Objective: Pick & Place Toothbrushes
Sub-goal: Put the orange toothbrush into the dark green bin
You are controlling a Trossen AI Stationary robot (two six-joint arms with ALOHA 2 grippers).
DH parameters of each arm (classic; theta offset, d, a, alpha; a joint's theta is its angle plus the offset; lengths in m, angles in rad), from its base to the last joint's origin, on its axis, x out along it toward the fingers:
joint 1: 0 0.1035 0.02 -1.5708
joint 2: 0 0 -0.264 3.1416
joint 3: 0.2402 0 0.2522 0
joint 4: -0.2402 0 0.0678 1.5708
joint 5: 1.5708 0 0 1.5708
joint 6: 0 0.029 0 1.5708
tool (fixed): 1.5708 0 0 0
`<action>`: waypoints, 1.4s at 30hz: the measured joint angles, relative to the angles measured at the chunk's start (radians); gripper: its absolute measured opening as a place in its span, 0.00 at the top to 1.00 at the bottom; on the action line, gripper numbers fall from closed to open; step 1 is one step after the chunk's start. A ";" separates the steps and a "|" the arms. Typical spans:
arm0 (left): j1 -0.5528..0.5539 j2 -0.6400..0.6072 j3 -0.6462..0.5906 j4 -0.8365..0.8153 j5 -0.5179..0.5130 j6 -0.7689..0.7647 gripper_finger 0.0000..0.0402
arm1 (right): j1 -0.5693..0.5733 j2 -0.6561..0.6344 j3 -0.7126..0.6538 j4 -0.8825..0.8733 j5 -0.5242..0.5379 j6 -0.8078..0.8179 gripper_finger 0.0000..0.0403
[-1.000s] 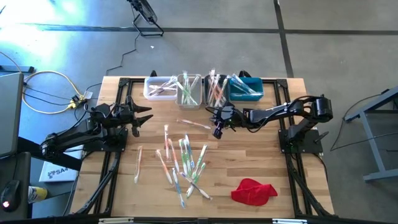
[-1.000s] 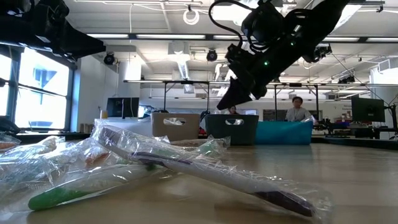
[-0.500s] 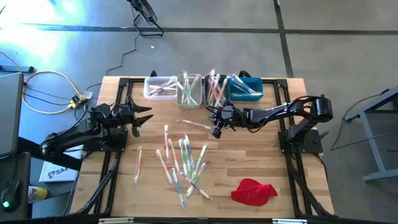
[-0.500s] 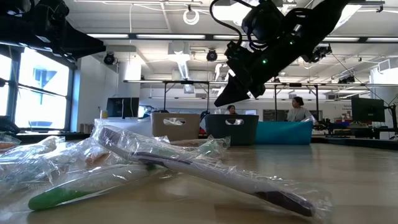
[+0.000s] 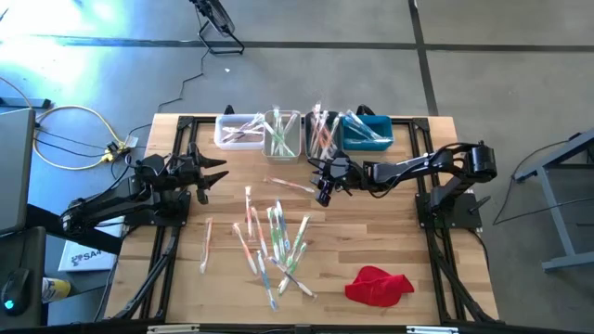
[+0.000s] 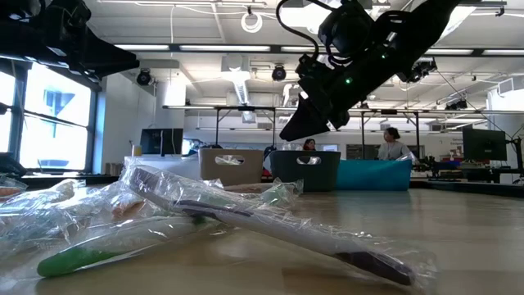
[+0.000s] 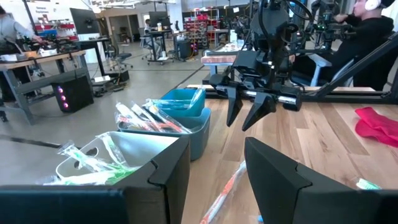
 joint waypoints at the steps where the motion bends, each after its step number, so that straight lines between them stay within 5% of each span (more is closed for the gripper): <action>1: 0.000 0.000 0.000 0.000 0.000 0.000 0.63 | 0.000 0.000 0.000 0.000 0.000 0.000 0.63; 29: 0.000 0.000 0.000 0.000 0.000 0.000 0.63 | -0.002 0.007 0.000 0.004 -0.079 -0.007 0.64; 42: 0.000 0.000 0.000 0.002 0.003 0.000 0.63 | -0.014 0.131 0.000 0.118 -0.072 -0.002 0.64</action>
